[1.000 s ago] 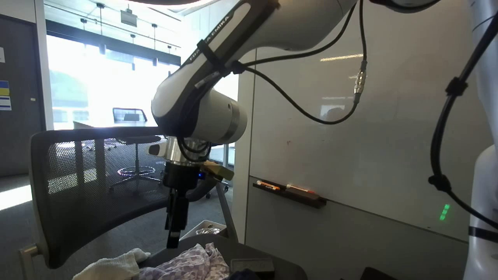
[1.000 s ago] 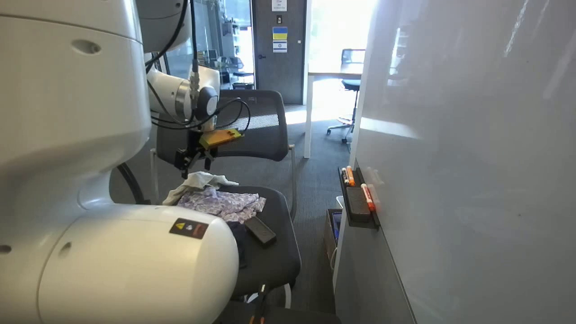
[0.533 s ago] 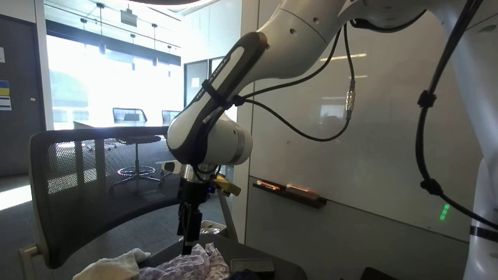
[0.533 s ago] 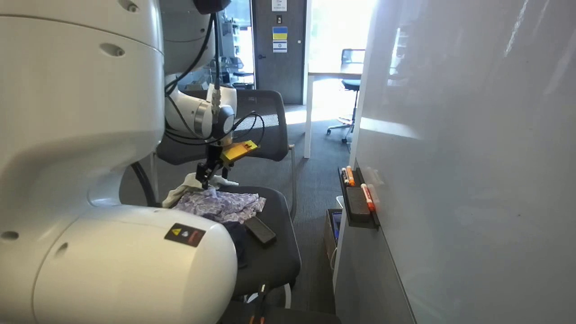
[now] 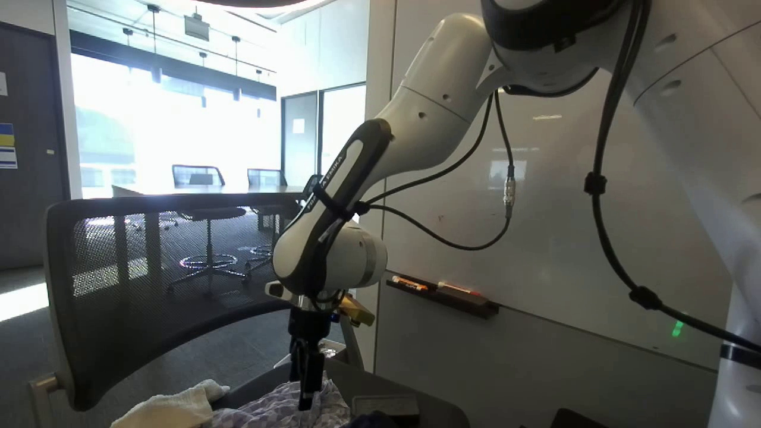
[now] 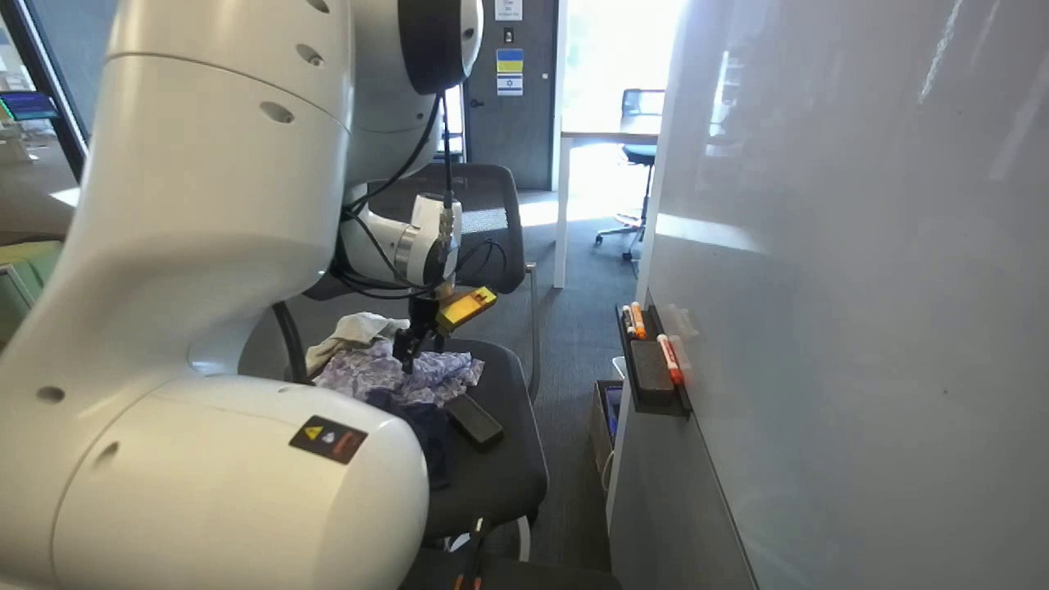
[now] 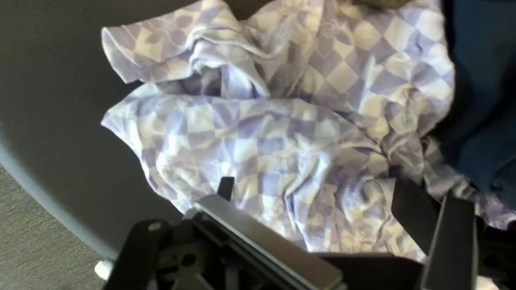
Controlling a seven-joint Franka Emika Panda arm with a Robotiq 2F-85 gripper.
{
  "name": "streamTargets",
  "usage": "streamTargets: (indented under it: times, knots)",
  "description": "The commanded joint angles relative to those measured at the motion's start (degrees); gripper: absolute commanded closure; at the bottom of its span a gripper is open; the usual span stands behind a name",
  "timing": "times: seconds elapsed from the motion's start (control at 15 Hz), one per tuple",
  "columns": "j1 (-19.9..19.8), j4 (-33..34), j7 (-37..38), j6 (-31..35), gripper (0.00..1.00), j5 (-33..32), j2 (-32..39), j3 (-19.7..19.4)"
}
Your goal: Move the chair slightly to the left and move the clothing from the seat pad onto the lumbar support pad
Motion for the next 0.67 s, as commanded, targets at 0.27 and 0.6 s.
streamTargets:
  times: [0.27, 0.6]
  knots:
    - [-2.0, 7.7, 2.1, 8.4, 0.0, -8.7, 9.9, -1.6]
    - [-2.8, 9.0, 4.0, 8.6, 0.44, -10.0, 10.7, -1.1]
